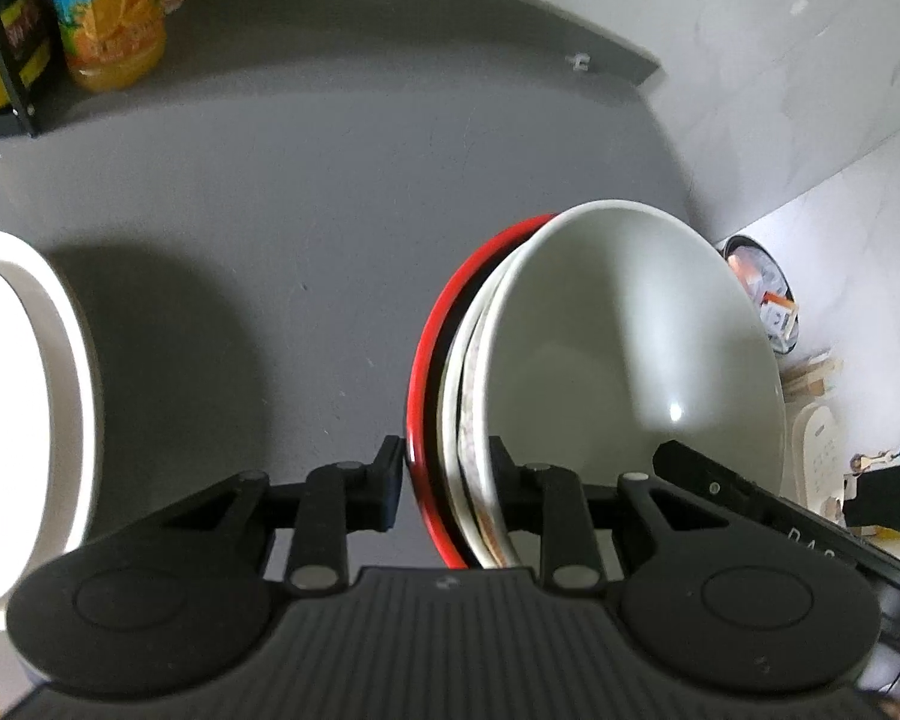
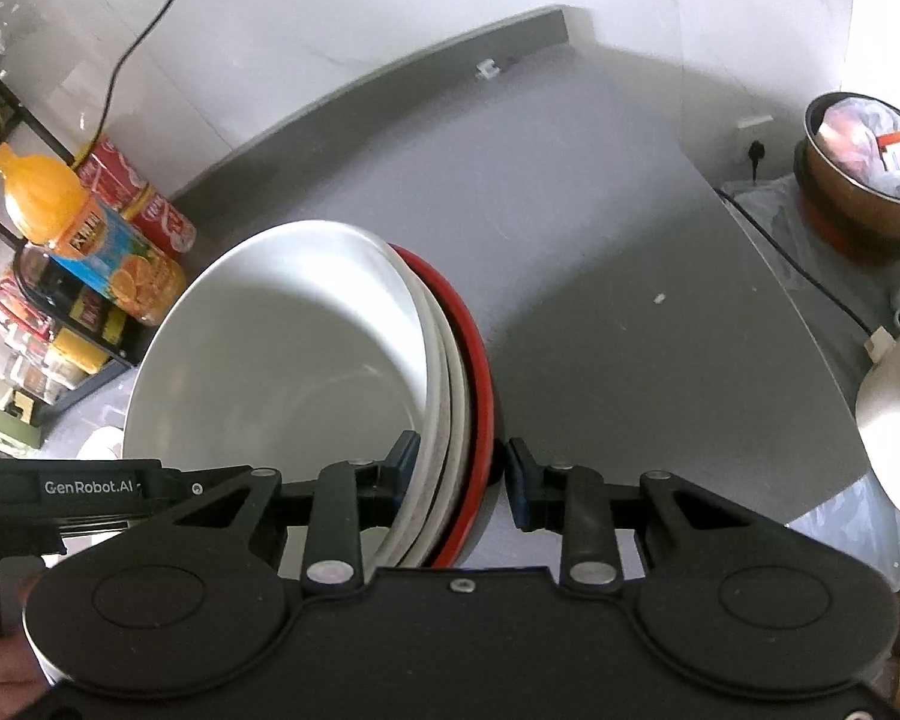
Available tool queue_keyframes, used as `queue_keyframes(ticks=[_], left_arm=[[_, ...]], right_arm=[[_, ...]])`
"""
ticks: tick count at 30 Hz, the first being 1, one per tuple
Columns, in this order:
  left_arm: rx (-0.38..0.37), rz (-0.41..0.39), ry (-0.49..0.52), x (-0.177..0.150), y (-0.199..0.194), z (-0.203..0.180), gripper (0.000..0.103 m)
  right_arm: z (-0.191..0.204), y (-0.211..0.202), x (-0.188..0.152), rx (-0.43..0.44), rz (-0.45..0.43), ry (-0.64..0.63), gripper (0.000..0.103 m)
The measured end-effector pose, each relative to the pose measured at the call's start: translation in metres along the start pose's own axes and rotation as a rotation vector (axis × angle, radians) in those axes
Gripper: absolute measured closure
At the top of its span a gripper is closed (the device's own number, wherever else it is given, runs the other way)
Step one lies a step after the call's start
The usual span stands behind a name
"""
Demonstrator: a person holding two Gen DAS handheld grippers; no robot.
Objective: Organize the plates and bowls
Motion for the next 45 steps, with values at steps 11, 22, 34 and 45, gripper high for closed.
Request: queue_keyframes(ticks=[11, 22, 34, 45], left_arm=[[-0.014, -0.047, -0.019, 0.016, -0.046, 0.036, 0.076], [0.001, -0.071, -0.073, 0.026, -0.087, 0.098, 0.075], [0.032, -0.098, -0.135, 0.040, -0.119, 0.168, 0.075], [0.042, -0.090, -0.159, 0.048, -0.133, 0.222, 0.075]], right_arm=[[0.049, -0.006, 0.014, 0.033, -0.033, -0.043, 0.074], [0.116, 0.002, 0.018, 0.081, -0.024, -0.093, 0.073], [0.189, 0.020, 0.011, 0.128, 0.010, -0.158, 0.074], [0.238, 0.033, 0.003, 0.137, 0.035, -0.168, 0.073]])
Point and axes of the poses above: each gripper's, at about its wrist camera, not at the fingertips, and y roughly the way its jaws point, z to its left, x to its top, the point moved 3 cm from there along y, roughly the way its jaws point, and after that the axes turned 12 degrees about -y, right-handed, at the moved point
